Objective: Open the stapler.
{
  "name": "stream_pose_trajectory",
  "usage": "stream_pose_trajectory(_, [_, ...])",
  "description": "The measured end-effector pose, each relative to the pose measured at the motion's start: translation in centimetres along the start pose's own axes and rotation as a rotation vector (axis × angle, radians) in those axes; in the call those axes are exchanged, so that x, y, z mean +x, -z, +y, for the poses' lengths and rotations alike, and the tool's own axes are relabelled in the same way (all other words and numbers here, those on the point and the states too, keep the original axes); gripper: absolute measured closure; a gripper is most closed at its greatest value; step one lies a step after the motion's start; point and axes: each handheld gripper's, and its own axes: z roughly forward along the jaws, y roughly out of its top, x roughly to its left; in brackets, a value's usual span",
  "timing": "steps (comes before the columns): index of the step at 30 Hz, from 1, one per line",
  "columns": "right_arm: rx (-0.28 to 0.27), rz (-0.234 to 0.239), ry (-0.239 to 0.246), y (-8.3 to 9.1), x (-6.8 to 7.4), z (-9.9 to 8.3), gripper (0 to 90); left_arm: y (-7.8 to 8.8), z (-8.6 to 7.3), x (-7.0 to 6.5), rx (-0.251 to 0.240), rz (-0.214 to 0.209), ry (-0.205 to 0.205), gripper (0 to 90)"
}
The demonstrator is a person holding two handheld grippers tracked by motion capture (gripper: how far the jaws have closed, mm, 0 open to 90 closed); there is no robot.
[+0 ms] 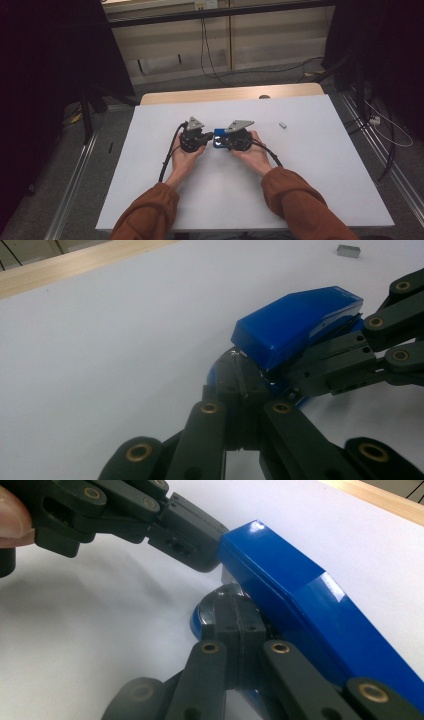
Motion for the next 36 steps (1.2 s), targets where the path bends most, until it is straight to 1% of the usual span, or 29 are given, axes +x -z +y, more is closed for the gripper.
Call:
stream_pose_trajectory(2, [-0.003,-0.004,0.004,0.0,0.0,0.0,90.0,-0.1,0.0,-0.2,-0.004,0.0,0.002,90.0])
stream_pose_trajectory(4, [0.0,-0.014,0.02,0.0,0.2,0.0,90.0,0.0,0.1,-0.2,-0.009,-0.003,-0.001,90.0])
stream_pose_trajectory(5, [0.0,-0.014,0.02,0.0,0.2,0.0,90.0,0.0,0.2,-0.3,-0.015,-0.003,0.002,90.0])
stream_pose_trajectory(6, [0.001,-0.011,0.017,0.0,0.1,0.0,90.0,0.1,0.3,-0.2,-0.012,0.0,-0.011,90.0])
stream_pose_trajectory(7, [0.0,-0.01,0.015,0.0,0.1,0.0,90.0,0.0,0.3,-0.3,-0.015,-0.001,-0.001,90.0])
stream_pose_trajectory(9, [-0.001,-0.009,0.016,0.0,0.1,0.0,90.0,0.0,0.4,-0.3,-0.013,0.0,-0.002,90.0])
stream_pose_trajectory(10, [-0.001,-0.009,0.018,0.0,0.1,0.0,90.0,0.0,0.4,-0.2,-0.014,0.004,-0.013,90.0])
stream_pose_trajectory(11, [-0.001,-0.01,0.02,0.0,0.1,0.0,90.0,0.0,0.4,-0.2,-0.015,-0.001,-0.007,90.0])
stream_pose_trajectory(12, [0.0,-0.01,0.02,0.0,0.1,0.0,90.0,0.1,0.4,-0.2,-0.012,0.001,-0.011,90.0])
stream_pose_trajectory(13, [0.001,-0.01,0.02,0.0,0.1,0.0,90.0,0.0,0.4,-0.3,-0.017,-0.001,0.002,90.0])
stream_pose_trajectory(14, [0.001,-0.008,0.018,0.0,0.1,0.0,90.0,0.1,0.5,-0.2,-0.018,-0.001,-0.005,90.0])
stream_pose_trajectory(15, [0.0,-0.006,0.014,0.0,0.1,0.0,90.0,0.1,0.5,-0.3,-0.024,-0.003,0.002,90.0])
stream_pose_trajectory(16, [0.0,-0.005,0.013,0.0,0.1,0.0,90.0,0.2,0.6,-0.3,-0.025,0.0,-0.005,90.0])
stream_pose_trajectory(17, [-0.001,-0.006,0.015,0.0,0.1,0.0,90.0,0.2,0.6,-0.3,-0.028,-0.003,0.003,90.0])
stream_pose_trajectory(21, [-0.001,-0.009,0.03,0.0,0.1,0.0,90.0,0.4,0.8,-0.3,-0.034,-0.003,-0.005,90.0])
stream_pose_trajectory(23, [0.0,-0.007,0.031,0.0,0.1,0.0,90.0,0.4,0.9,-0.3,-0.039,-0.005,0.005,90.0])
stream_pose_trajectory(24, [-0.001,-0.006,0.032,0.0,0.1,0.0,90.0,0.4,1.0,-0.3,-0.052,-0.008,0.026,90.0])
stream_pose_trajectory(25, [-0.007,-0.003,0.036,0.0,0.1,-0.1,90.0,0.4,1.1,-0.3,-0.053,-0.009,0.037,90.0])
stream_pose_trajectory(27, [-0.01,-0.002,0.031,0.0,0.1,-0.1,90.0,0.2,1.2,-0.4,-0.053,0.009,0.016,90.0])
stream_pose_trajectory(28, [-0.008,-0.004,0.035,0.0,0.1,-0.1,90.0,0.2,1.2,-0.4,-0.052,0.004,0.026,90.0])
stream_pose_trajectory(29, [-0.007,-0.006,0.038,0.0,0.1,0.0,90.0,0.2,1.2,-0.4,-0.052,0.002,0.028,90.0])
stream_pose_trajectory(32, [-0.006,-0.002,0.031,0.0,0.0,0.0,90.0,0.3,1.3,-0.4,-0.056,0.003,0.021,90.0])
stream_pose_trajectory(36, [-0.006,-0.003,0.023,0.0,0.1,-0.1,90.0,0.4,1.6,-0.6,-0.079,0.006,0.03,90.0])
